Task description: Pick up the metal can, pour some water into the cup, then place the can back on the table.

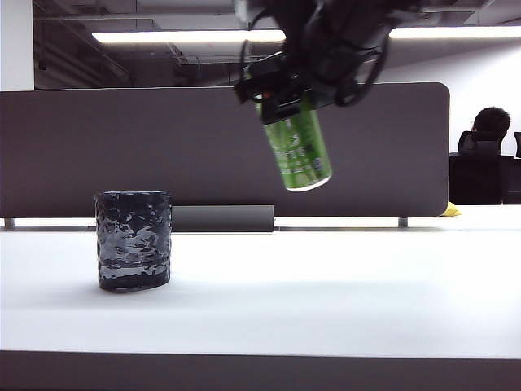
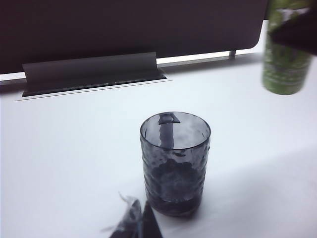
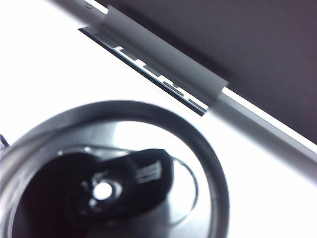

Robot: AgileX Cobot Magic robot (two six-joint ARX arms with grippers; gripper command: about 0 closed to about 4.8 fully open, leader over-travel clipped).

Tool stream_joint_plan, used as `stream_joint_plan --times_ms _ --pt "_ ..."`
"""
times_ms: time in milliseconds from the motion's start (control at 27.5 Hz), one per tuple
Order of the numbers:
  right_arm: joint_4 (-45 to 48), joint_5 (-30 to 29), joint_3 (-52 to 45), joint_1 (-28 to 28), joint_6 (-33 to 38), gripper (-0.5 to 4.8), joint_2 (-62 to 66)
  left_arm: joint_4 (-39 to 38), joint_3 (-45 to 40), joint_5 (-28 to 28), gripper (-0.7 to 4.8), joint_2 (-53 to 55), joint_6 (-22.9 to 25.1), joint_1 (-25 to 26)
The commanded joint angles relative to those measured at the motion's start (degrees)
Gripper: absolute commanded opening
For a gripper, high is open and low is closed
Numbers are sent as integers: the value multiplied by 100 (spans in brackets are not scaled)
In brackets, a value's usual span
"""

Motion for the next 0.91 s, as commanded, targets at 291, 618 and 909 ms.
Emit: stream_joint_plan --times_ms 291,618,909 --pt "238 -278 -1172 -474 1425 206 -1294 79 7 0 -5 4 0 9" --pt "743 -691 -2262 -817 2055 206 -1921 77 7 44 -5 4 0 815" --pt "1672 -737 -3042 -890 2428 206 -1912 77 7 42 -5 4 0 1928"
